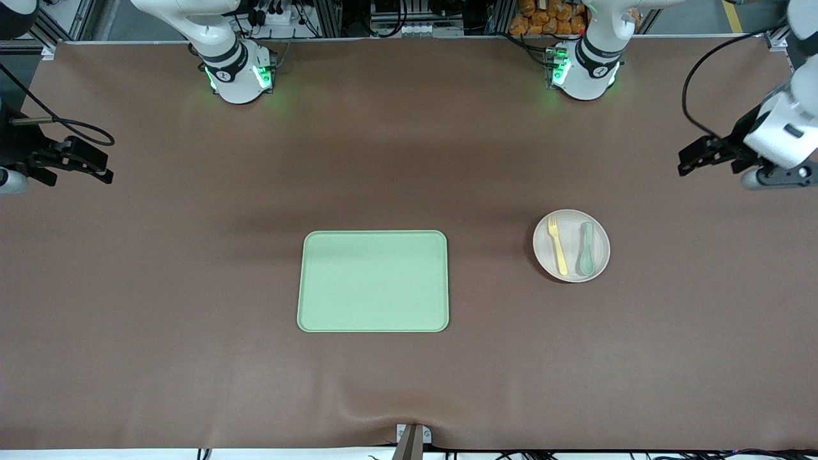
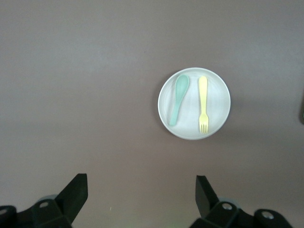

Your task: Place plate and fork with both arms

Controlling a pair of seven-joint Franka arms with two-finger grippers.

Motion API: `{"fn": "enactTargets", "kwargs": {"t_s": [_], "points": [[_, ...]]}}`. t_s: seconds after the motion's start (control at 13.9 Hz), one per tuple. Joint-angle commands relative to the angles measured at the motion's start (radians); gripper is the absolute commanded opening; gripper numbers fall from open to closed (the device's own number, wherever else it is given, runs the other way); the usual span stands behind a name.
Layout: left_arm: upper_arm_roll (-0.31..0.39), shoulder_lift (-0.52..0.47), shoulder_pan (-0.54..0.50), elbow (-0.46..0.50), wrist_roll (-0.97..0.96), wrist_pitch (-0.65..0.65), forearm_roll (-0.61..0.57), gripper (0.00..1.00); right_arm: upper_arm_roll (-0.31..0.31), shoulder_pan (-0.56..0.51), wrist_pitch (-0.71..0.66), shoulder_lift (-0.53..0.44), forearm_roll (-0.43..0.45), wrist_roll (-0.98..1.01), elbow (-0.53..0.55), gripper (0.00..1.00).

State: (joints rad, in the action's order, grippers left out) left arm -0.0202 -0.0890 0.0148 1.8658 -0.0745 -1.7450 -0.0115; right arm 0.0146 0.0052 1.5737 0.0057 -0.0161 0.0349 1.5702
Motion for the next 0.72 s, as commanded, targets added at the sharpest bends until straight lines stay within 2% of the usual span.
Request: {"fn": "enactTargets", "kwargs": {"t_s": [0.0,0.29,0.5,0.65], "points": [[-0.006,-0.021,-0.012,0.145,0.016,-0.163,0.013,1.00,-0.012,-0.008,-0.011,0.002,0.013,-0.013,-0.010,1.00],[-0.006,0.041,-0.021,0.298,0.021,-0.416,0.013,1.00,-0.012,-0.008,-0.015,0.002,0.013,-0.013,-0.010,1.00],[-0.006,0.129,-0.026,0.357,0.021,-0.571,0.013,1.00,-0.010,-0.008,-0.023,0.000,0.013,-0.013,-0.010,1.00],[-0.007,0.198,-0.029,0.360,0.021,-0.619,0.016,1.00,-0.010,-0.008,-0.024,0.000,0.012,-0.013,-0.010,1.00]]}}
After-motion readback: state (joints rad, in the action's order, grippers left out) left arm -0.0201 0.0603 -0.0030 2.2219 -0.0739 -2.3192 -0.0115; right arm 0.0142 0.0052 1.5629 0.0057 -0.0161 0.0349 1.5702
